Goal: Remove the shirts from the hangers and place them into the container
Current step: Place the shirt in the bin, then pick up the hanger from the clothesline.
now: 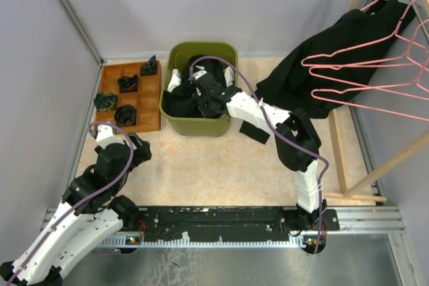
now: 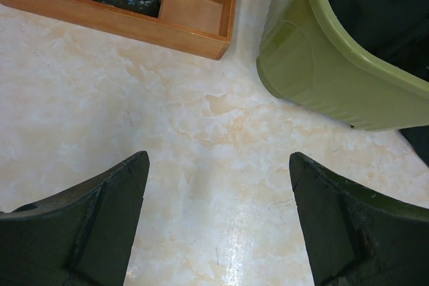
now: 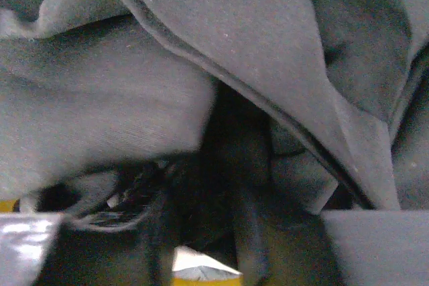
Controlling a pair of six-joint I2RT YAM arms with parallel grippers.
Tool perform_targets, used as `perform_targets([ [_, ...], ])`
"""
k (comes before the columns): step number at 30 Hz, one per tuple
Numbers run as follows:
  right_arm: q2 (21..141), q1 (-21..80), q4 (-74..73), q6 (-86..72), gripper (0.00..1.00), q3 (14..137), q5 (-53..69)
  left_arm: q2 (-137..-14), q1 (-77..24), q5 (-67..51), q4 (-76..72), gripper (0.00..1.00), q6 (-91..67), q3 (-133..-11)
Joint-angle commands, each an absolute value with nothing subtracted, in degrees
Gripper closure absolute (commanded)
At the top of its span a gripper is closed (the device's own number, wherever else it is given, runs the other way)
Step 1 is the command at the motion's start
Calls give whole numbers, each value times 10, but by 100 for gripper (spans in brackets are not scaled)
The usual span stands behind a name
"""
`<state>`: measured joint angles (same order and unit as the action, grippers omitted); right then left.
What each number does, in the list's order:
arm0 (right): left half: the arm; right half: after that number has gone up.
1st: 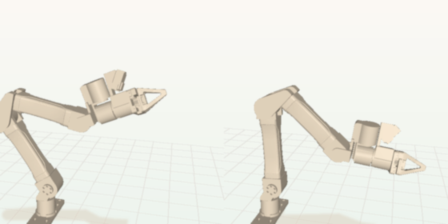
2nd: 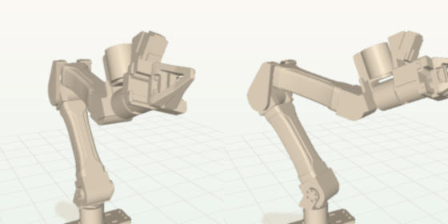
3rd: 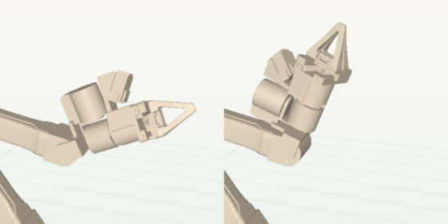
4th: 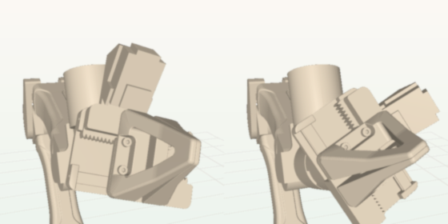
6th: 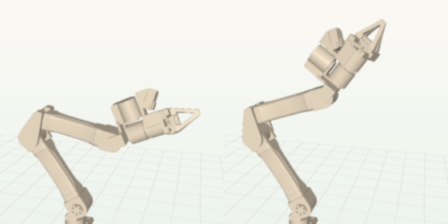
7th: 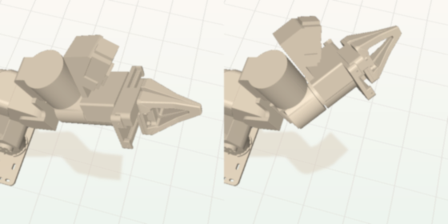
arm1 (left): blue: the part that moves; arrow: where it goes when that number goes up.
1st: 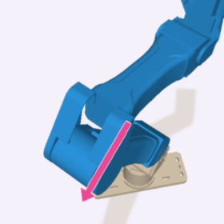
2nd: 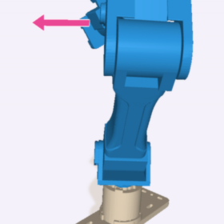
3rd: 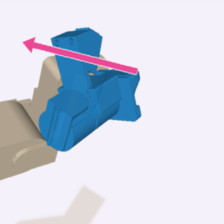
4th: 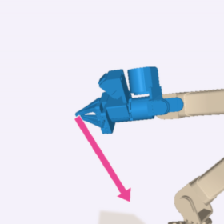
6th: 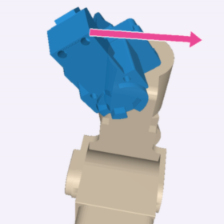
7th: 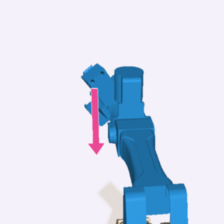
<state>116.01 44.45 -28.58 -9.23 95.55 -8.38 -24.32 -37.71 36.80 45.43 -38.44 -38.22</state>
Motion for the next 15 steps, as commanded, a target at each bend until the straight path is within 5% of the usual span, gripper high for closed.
perform_targets([
  [1, 1106, 446, -348, -54, 55, 1012, -105, -244, -376, 366, 432, 9, -373, -380],
  [4, 1075, 446, -365, -53, 39, 1041, -111, -244, -377, 368, 434, 9, -375, -380],
  [15, 990, 446, -310, -29, 9, 1102, -308, -244, -376, 366, 432, 9, -373, -380],
])
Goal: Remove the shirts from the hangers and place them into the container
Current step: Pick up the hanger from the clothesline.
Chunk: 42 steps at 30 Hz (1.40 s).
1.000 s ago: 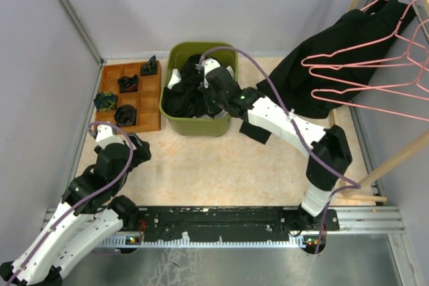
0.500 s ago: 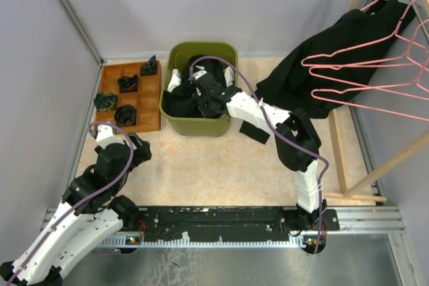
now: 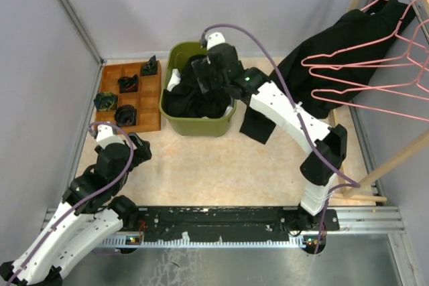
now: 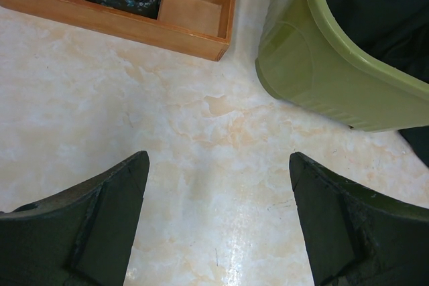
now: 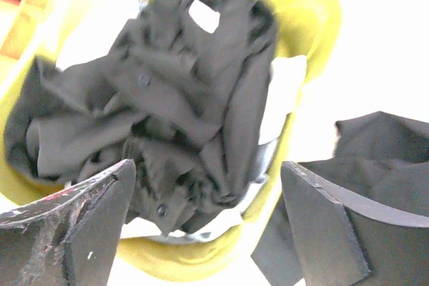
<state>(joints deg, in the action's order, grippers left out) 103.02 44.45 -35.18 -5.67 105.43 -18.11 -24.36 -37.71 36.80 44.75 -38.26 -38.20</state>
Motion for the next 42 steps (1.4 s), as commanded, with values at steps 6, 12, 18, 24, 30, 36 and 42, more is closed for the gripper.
perform_targets([
  [6, 1007, 445, -206, 70, 1, 1152, -546, -242, -376, 363, 430, 9, -371, -379],
  [12, 1071, 390, -13, 207, 1, 1237, -714, -242, -376, 362, 428, 9, -369, -379],
  [18, 1109, 330, 185, 344, 1, 1294, -808, -240, -376, 361, 427, 9, -368, -379],
  [24, 1101, 299, 447, 509, 1, 1245, -849, -239, -376, 360, 426, 9, -367, -377],
  [30, 1109, 277, 686, 672, 9, 1203, -879, -239, -376, 359, 426, 9, -367, -378],
  [36, 1114, 255, 771, 736, 12, 1187, -904, -239, -376, 360, 425, 9, -367, -377],
  [42, 1148, 249, 877, 840, 9, 1224, -930, -242, -376, 358, 423, 9, -364, -377],
])
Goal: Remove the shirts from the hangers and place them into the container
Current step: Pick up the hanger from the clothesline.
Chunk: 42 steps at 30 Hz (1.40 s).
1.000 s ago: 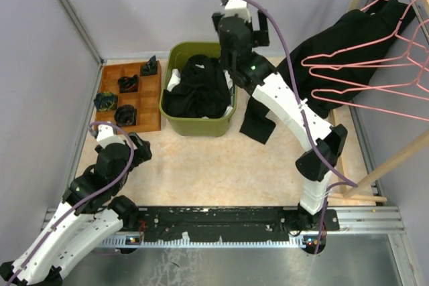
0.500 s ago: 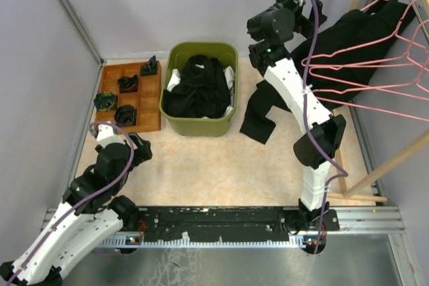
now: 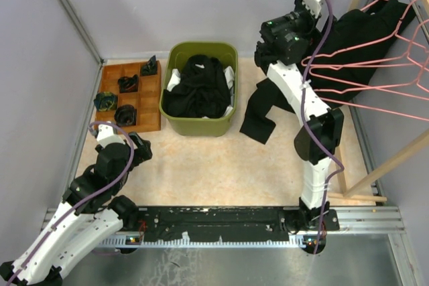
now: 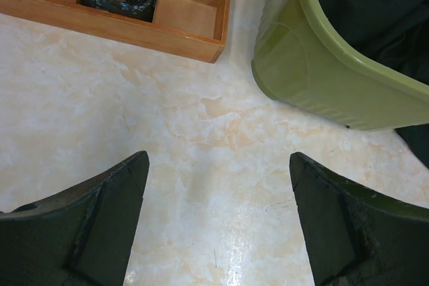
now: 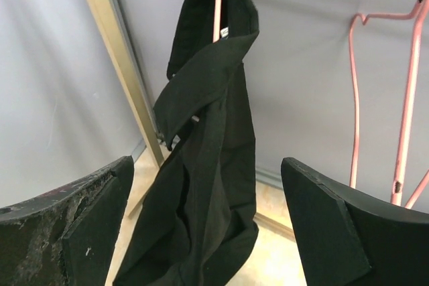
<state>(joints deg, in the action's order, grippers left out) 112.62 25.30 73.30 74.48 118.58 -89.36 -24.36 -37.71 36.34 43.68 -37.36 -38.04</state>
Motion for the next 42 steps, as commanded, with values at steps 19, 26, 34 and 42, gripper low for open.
perform_targets([
  [19, 1012, 545, -50, 217, 1, 1265, -444, -237, -376, 367, 428, 9, -371, -377],
  [26, 1030, 502, -233, 88, 1, 1344, -290, -235, -376, 360, 423, 9, -366, -376],
  [34, 1076, 354, -364, -58, 1, 1442, -457, -230, -376, 361, 421, 9, -365, -375],
  [42, 1031, 271, -396, -114, 5, 1407, -605, -235, -376, 360, 422, 9, -365, -375],
])
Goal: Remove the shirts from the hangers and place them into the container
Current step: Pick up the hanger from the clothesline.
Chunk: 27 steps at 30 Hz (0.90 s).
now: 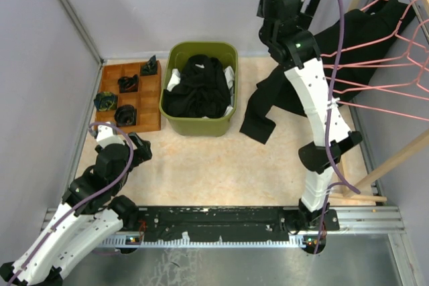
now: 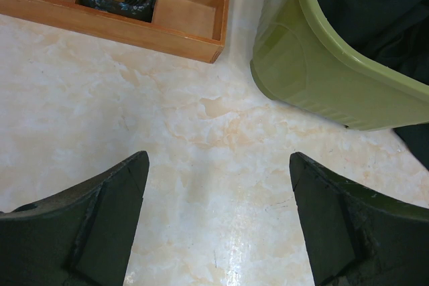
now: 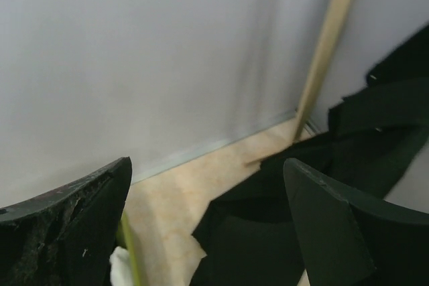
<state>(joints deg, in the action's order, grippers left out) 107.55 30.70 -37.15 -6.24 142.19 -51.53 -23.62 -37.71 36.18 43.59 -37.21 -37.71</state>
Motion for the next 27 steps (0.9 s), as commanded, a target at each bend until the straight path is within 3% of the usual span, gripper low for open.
perform_targets([
  [1, 1025, 260, -405, -131, 6, 1397, -610, -235, -377, 359, 422, 9, -365, -375],
  [11, 971, 216, -337, -120, 7, 1282, -703, -239, -376, 358, 422, 9, -363, -375],
  [20, 961, 129, -389, -221, 18, 1243, -537, -246, -376, 354, 420, 9, -361, -375],
  [27, 1030, 116, -388, -203, 22, 1297, -518, -251, -376, 357, 422, 9, -362, -376],
])
